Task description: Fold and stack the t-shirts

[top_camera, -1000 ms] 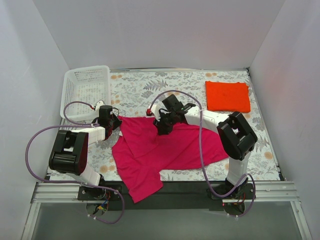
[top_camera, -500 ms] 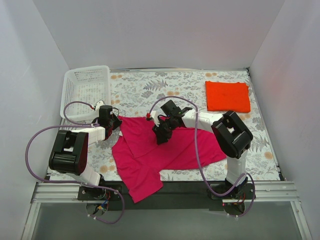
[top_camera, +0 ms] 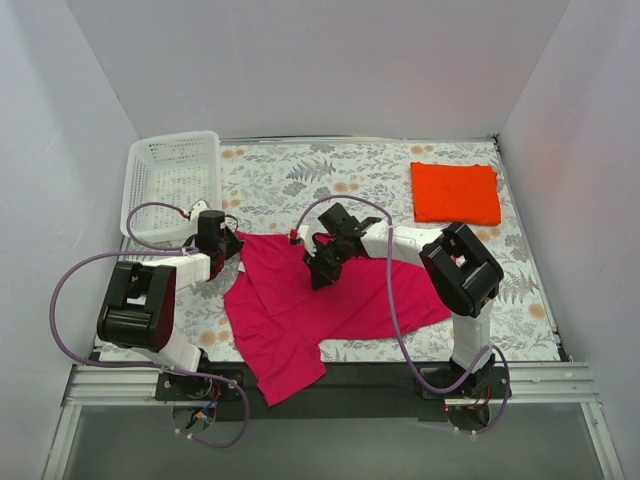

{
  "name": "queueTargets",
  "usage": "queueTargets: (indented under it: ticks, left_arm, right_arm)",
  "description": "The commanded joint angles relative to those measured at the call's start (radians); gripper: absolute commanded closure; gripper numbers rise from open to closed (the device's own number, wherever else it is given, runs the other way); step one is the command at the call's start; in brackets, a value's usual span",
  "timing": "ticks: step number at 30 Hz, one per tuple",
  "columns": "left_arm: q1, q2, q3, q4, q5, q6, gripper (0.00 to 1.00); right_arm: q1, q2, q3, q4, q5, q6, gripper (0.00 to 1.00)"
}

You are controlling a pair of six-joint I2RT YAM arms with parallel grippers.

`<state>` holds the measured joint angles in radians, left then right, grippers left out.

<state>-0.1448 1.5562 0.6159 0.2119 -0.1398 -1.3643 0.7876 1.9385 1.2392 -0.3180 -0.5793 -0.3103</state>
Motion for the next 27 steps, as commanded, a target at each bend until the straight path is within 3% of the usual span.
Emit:
queueTargets:
  ticks: [1,11,19,21,23,25,27]
  left_arm:
    - [0.007,-0.047,0.008,-0.005,-0.030,0.014,0.90]
    - [0.007,-0.064,0.007,-0.020,-0.044,0.014,0.94]
    - [0.007,-0.088,0.001,-0.040,-0.060,0.014,0.92]
    - [0.008,-0.100,-0.002,-0.046,-0.061,0.010,0.84]
    - [0.008,-0.134,-0.004,-0.063,-0.047,0.005,0.70]
    - [0.007,-0.160,-0.011,-0.081,-0.027,0.002,0.61]
    - [0.007,-0.215,-0.022,-0.101,-0.026,-0.005,0.59]
  right_arm:
    - [0.002,-0.048,-0.023,0.014,-0.004,-0.006,0.99]
    - [-0.025,-0.105,-0.092,0.014,0.007,-0.018,0.99]
    - [-0.025,-0.096,-0.083,0.010,-0.017,-0.024,0.99]
    - [-0.028,-0.105,-0.076,0.004,-0.016,-0.039,0.86]
    - [-0.037,-0.131,-0.072,-0.018,-0.022,-0.079,0.72]
    - [-0.050,-0.166,-0.066,-0.042,-0.037,-0.120,0.65]
    - [-0.073,-0.194,-0.066,-0.087,-0.050,-0.196,0.57]
